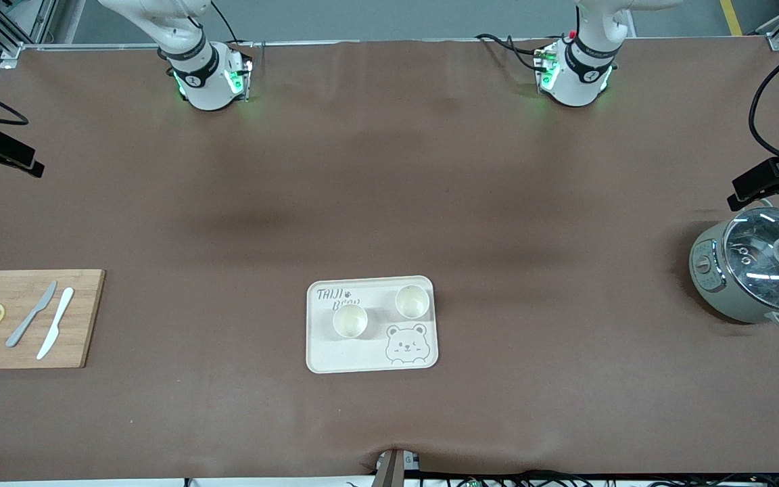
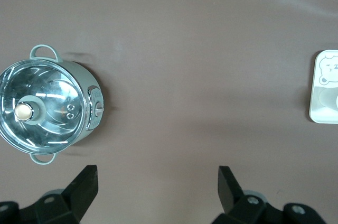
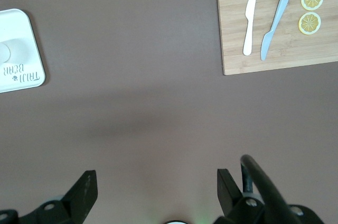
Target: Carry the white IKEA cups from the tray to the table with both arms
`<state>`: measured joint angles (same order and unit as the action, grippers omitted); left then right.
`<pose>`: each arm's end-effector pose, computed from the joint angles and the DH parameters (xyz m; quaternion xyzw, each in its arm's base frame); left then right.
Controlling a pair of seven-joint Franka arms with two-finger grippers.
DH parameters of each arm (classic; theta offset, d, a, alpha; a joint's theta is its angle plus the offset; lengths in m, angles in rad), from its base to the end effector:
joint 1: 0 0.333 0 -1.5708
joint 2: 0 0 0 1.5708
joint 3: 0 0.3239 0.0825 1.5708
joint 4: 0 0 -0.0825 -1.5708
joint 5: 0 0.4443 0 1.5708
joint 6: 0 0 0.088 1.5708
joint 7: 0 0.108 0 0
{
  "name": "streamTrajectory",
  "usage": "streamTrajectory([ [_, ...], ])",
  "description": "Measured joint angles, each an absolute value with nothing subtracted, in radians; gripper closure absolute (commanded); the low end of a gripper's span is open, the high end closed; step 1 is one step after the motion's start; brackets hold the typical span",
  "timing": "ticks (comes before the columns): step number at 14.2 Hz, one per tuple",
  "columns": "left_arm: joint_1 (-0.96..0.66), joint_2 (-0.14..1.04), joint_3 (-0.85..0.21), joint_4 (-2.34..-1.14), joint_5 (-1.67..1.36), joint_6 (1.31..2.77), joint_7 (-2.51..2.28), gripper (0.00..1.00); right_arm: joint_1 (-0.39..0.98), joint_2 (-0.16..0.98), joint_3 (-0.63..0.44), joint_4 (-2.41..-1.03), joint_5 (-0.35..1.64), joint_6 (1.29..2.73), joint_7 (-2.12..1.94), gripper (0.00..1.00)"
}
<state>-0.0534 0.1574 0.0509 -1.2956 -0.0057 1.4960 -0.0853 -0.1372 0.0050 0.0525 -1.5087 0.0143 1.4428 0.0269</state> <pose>0.6563 -0.0054 0.6701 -0.9989 -0.0407 -0.0216 0.0002 0.6011 -0.0494 0.6503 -0.9978 0.0551 0.0352 0.0083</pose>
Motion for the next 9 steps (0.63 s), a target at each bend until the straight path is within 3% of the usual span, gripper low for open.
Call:
streamTrajectory([
  [9,-0.047,0.179,0.055,-1.299,-0.004,1.498,-0.081,0.0,-0.137,0.005,0.053,-1.509,0.014,1.443,0.027,0.0],
])
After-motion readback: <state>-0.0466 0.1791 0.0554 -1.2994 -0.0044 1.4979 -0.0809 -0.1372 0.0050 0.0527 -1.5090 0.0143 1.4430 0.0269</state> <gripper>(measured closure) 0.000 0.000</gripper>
